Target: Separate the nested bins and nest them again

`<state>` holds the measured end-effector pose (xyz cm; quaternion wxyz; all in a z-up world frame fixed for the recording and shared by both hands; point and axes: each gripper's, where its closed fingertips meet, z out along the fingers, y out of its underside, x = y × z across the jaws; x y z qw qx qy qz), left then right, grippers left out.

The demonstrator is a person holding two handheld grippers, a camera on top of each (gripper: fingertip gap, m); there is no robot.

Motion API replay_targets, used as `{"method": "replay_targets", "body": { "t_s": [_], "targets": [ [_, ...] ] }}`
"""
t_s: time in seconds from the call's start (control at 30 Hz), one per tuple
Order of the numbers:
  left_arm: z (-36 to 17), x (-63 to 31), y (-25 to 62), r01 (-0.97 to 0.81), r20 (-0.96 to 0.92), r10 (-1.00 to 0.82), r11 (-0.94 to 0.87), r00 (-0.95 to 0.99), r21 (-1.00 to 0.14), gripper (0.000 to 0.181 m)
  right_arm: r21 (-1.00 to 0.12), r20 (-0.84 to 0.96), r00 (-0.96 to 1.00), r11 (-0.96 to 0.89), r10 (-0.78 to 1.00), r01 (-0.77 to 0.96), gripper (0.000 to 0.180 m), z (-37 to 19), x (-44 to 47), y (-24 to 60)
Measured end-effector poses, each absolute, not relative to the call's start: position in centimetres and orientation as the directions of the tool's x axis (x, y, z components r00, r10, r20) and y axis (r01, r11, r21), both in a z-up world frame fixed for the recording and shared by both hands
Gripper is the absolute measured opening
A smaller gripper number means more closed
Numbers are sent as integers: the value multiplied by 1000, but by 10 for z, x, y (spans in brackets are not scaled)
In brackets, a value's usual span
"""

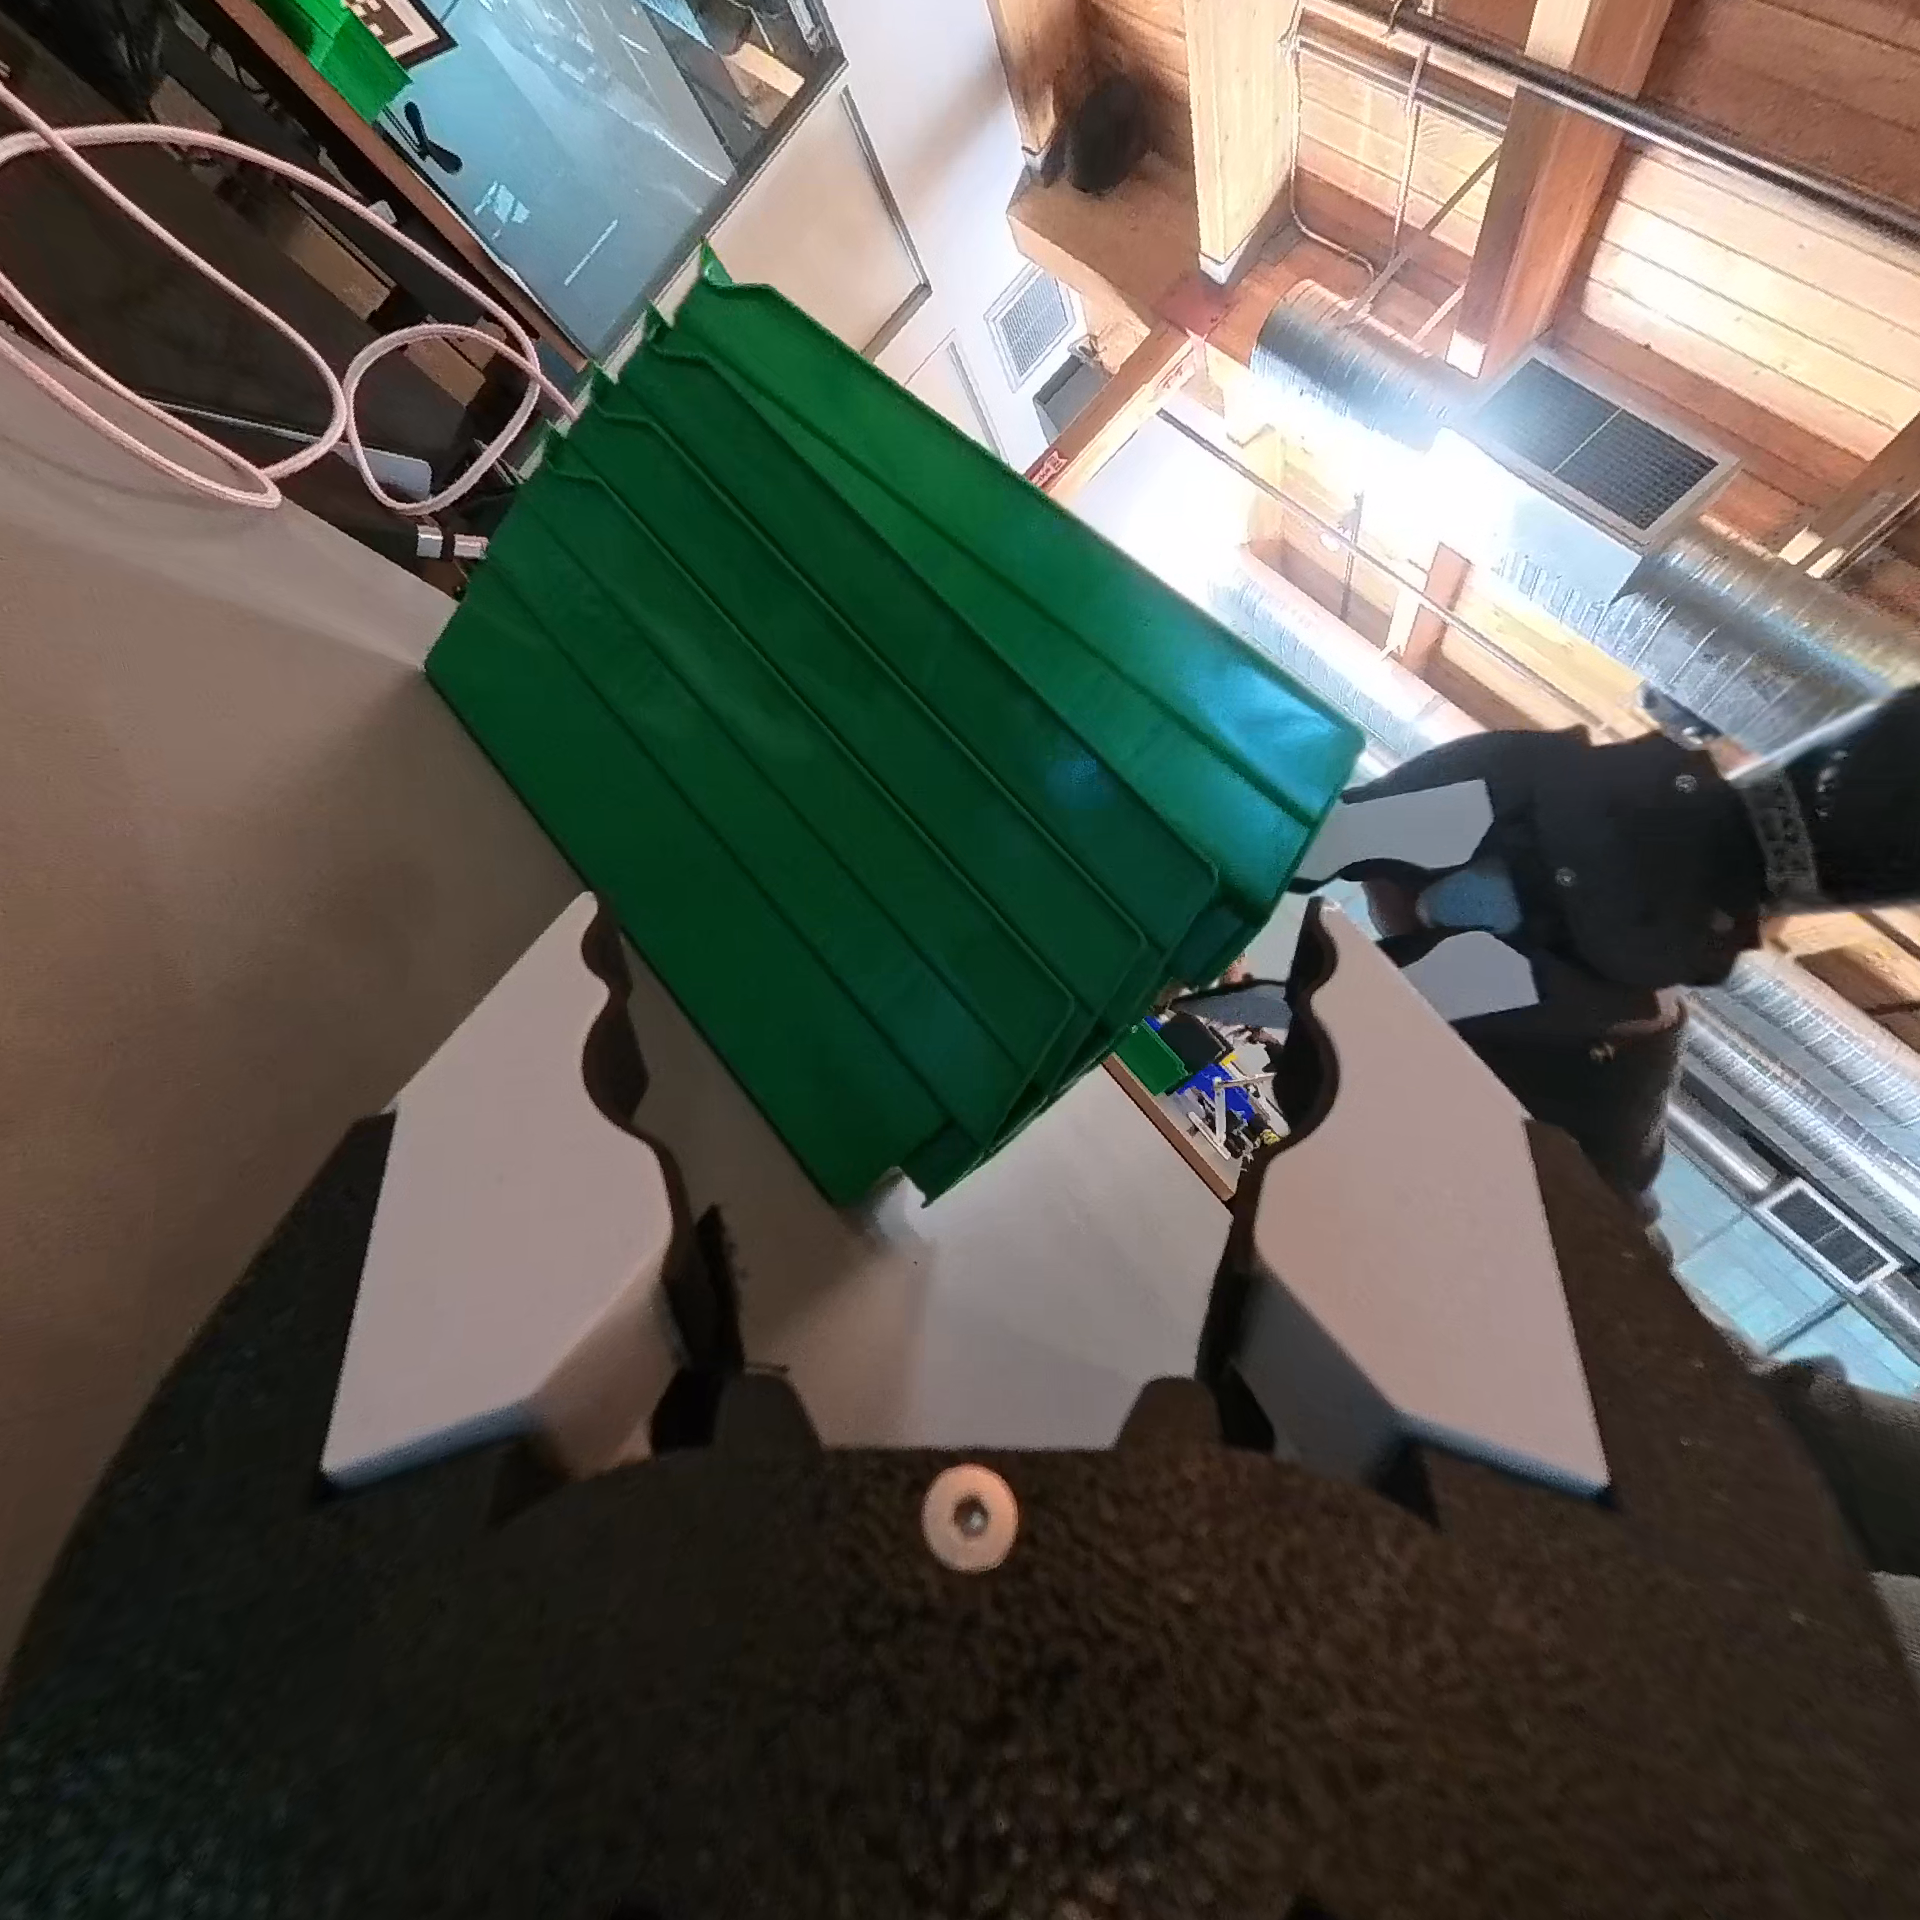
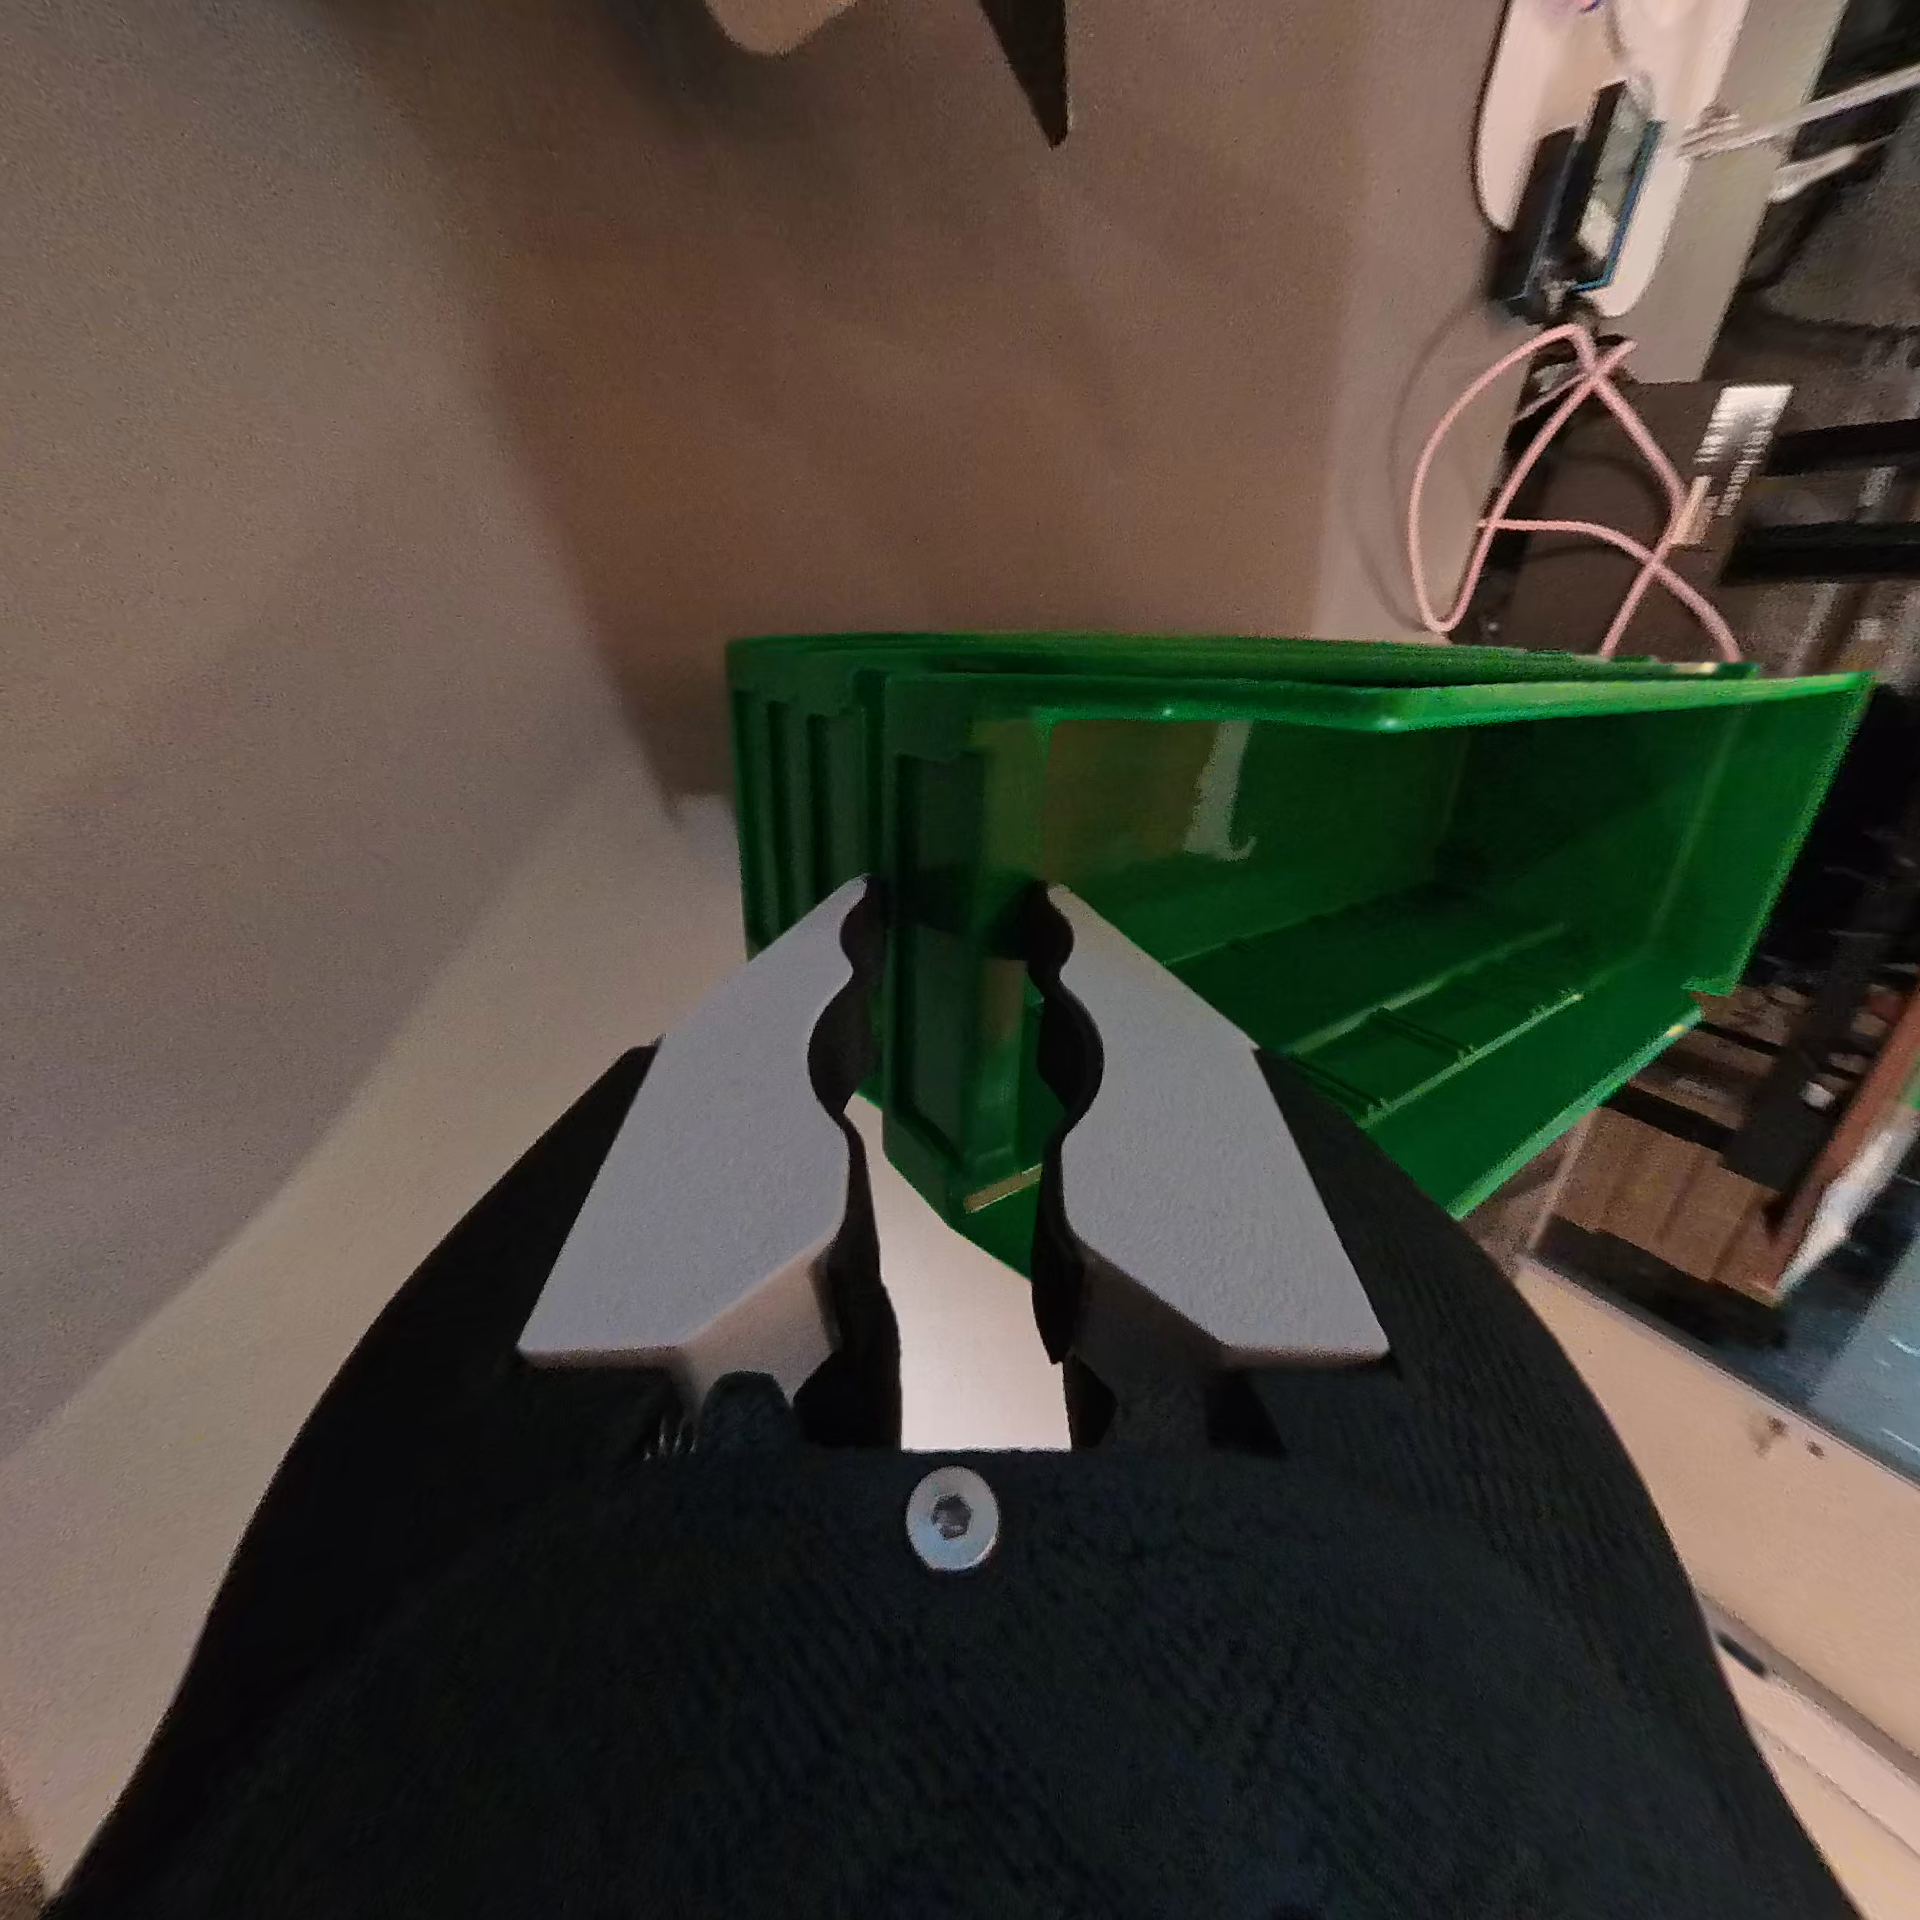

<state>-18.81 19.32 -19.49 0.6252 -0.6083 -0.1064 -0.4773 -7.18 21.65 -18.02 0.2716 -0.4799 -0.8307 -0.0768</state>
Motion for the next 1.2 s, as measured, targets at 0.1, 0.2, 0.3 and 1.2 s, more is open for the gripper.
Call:
{"method": "replay_targets", "body": {
  "t_s": [0.1,0.2,0.3,1.2],
  "targets": [
    [-195,-188,193,726,714,-467,-196,523,-660,124,-142,563,-362,519,743,843,26,-179,-72,217],
    [-196,-188,194,724,713,-465,-197,525,-661,124,-140,591,-342,510,731,849,27,-178,-73,217],
    [-196,-188,194,724,713,-464,-196,525,-661,123,-131,612,-326,499,720,857,27,-176,-73,218],
    [-198,-187,195,712,710,-457,-207,536,-671,123,-783,304,372,8,877,622,80,-41,-90,295]
  ]
}}
